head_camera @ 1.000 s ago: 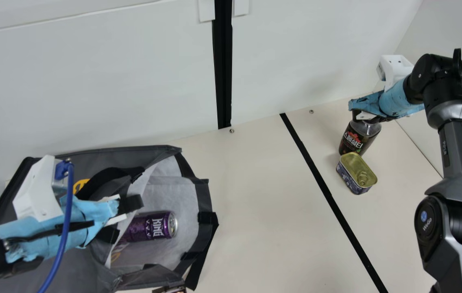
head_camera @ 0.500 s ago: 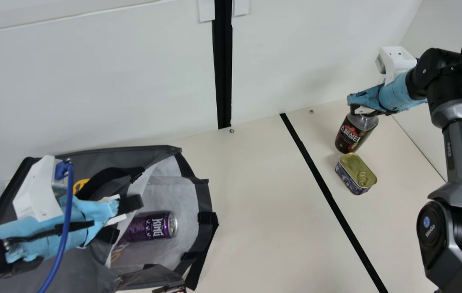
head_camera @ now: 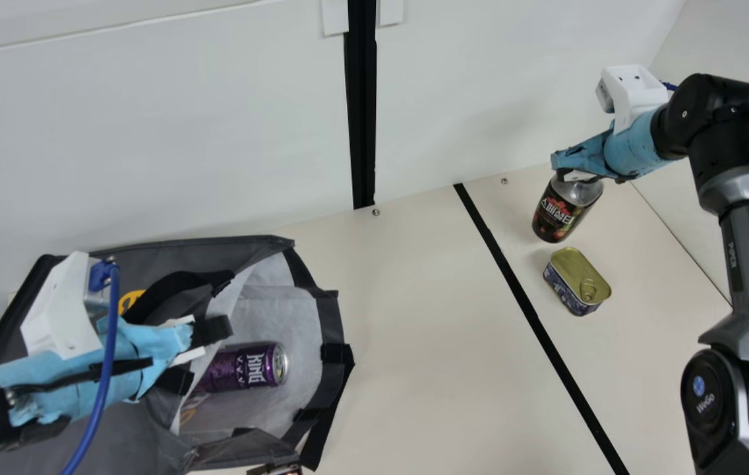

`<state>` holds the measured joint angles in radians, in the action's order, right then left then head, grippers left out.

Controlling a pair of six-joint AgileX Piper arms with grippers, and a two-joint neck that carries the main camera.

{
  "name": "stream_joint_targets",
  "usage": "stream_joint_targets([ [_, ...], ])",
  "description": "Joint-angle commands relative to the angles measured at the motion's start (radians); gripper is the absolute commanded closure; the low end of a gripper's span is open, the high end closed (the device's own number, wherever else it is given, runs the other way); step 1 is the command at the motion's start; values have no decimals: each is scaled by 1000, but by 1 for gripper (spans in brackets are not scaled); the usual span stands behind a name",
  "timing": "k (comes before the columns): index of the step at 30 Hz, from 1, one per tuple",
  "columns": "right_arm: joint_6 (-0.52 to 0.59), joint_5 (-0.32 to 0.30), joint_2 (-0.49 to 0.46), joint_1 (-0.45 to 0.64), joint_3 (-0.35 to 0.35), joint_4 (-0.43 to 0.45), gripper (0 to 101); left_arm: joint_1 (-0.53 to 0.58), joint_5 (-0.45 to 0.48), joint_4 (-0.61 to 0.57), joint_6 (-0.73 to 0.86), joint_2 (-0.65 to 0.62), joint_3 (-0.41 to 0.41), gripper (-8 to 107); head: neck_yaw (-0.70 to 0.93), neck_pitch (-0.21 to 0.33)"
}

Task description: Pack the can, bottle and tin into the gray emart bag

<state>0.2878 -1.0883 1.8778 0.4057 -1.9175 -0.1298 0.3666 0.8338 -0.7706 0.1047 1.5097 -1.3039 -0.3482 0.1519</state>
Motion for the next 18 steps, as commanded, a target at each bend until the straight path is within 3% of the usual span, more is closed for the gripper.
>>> stream_joint_targets([
  [1,2,7,-21,-8,21,1,101,0,0,0,0,0,0,89,-1,23],
  [18,40,59,-188,-117,201,-15,101,0,0,0,0,0,0,89,-1,23],
])
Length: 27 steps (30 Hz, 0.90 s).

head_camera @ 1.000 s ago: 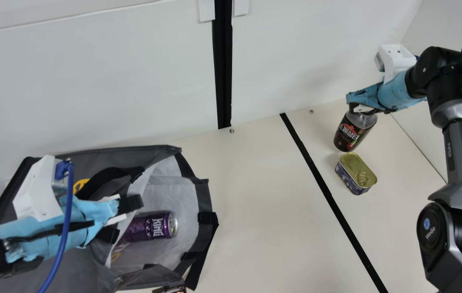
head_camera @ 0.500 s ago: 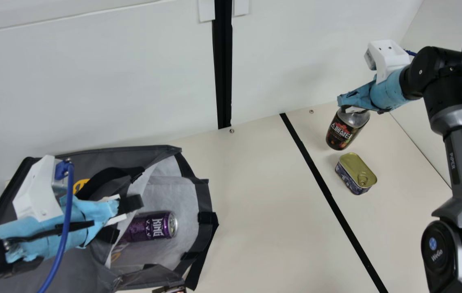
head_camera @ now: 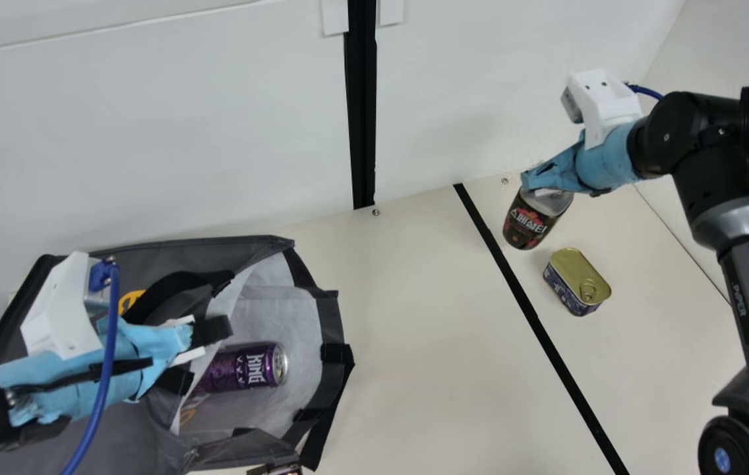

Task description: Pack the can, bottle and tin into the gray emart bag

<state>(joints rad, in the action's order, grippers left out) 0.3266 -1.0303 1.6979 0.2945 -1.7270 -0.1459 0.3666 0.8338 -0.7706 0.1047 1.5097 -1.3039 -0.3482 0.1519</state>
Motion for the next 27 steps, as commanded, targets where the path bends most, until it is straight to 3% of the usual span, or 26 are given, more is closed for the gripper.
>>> stream_joint_targets([
  [1,4,5,-17,-14,21,1,101,0,0,0,0,0,0,89,-1,23],
  [27,105,29,-181,-202,213,-12,101,0,0,0,0,0,0,89,-1,23],
])
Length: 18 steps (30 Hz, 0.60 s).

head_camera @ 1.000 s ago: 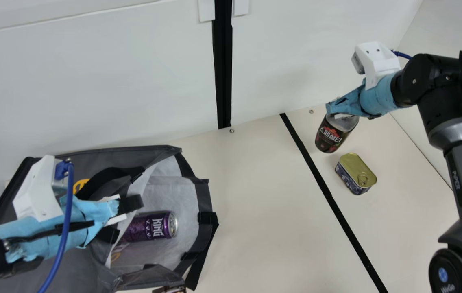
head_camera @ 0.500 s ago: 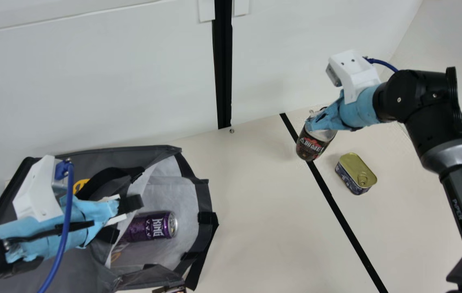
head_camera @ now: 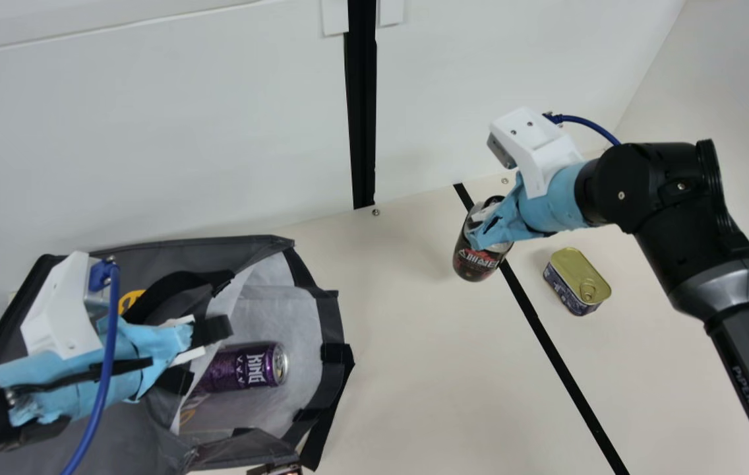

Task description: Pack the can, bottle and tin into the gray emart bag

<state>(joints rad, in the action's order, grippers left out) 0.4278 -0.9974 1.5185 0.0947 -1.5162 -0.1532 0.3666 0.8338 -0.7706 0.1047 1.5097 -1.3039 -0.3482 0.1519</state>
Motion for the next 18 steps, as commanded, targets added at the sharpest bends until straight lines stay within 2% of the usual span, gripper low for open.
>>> stream_joint_targets([
  [1,11,-6,-5,-6,6,-9,101,0,0,0,0,0,0,89,-1,23],
  [18,139,-70,-88,-49,71,-109,101,0,0,0,0,0,0,89,-1,23],
])
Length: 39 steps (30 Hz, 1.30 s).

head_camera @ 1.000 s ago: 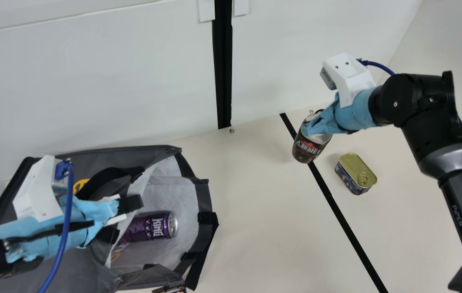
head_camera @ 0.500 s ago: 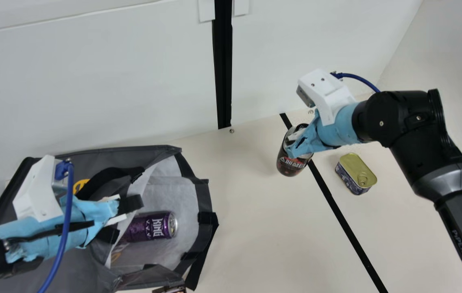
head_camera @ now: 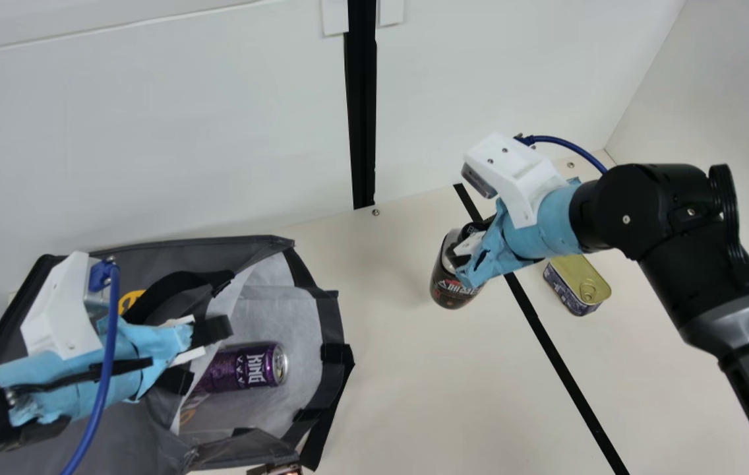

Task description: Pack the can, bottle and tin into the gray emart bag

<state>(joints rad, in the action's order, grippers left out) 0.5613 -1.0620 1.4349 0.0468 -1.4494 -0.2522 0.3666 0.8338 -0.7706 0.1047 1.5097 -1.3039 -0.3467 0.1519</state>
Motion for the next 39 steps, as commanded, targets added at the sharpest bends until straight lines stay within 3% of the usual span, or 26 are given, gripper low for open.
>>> stream_joint_targets([
  [1,11,-9,-11,-5,11,-17,101,0,0,0,0,0,0,89,-2,23],
  [28,151,-112,-137,-107,148,-134,101,0,0,0,0,0,0,89,-2,23],
  [39,198,-94,-154,-136,193,-189,101,0,0,0,0,0,0,89,-2,23],
])
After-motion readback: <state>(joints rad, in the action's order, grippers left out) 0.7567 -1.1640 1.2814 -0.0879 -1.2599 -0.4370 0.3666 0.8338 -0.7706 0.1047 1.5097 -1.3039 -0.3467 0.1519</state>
